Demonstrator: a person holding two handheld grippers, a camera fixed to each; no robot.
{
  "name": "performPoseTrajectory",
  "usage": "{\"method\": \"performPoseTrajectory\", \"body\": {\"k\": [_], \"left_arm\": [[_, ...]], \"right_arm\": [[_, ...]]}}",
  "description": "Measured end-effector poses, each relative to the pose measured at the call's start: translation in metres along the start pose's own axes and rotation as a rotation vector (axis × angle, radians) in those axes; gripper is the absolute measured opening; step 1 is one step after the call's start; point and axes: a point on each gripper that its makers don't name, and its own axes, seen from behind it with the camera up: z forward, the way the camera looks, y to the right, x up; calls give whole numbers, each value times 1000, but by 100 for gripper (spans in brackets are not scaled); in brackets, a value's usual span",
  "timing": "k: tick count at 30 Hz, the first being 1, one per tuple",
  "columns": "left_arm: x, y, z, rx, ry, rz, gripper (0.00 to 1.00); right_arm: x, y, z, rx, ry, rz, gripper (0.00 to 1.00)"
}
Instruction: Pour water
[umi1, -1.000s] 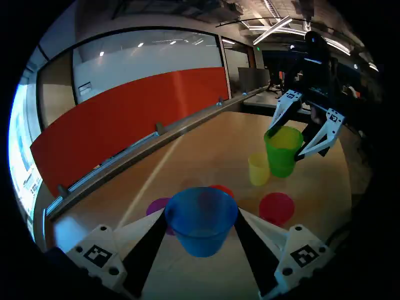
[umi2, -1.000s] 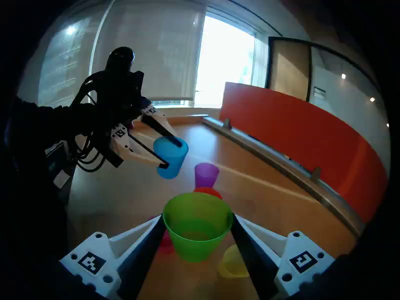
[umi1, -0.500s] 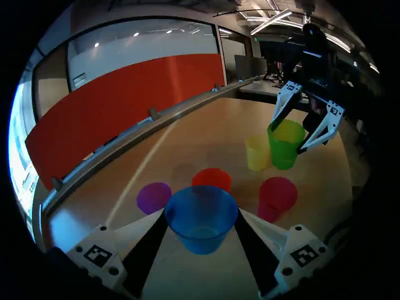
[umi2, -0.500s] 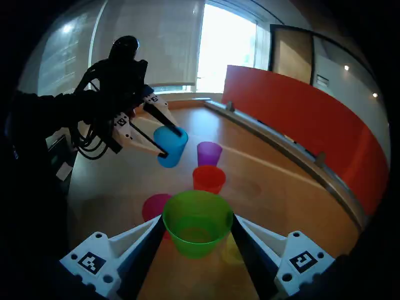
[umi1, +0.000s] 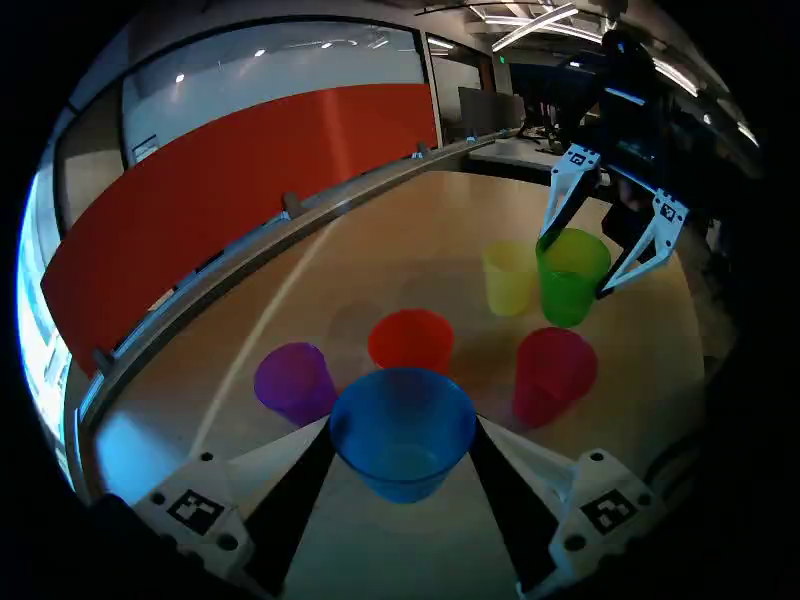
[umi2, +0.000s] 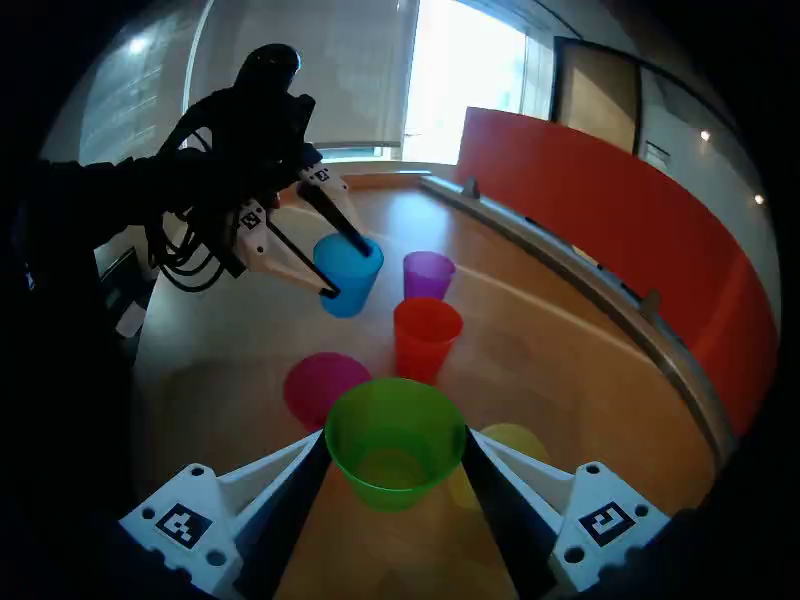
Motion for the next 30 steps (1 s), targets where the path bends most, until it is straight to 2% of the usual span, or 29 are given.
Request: {"method": "performPoseTrajectory", "body": {"k": [14, 30], "left_arm": [[-13, 7, 13, -30, -34, -2, 88], [-29, 12, 26, -44, -55, -20, 89]], "right_arm": [[-20, -3, 9, 15, -43, -1, 92], [-30, -5, 18, 23, -57, 6, 92]]}}
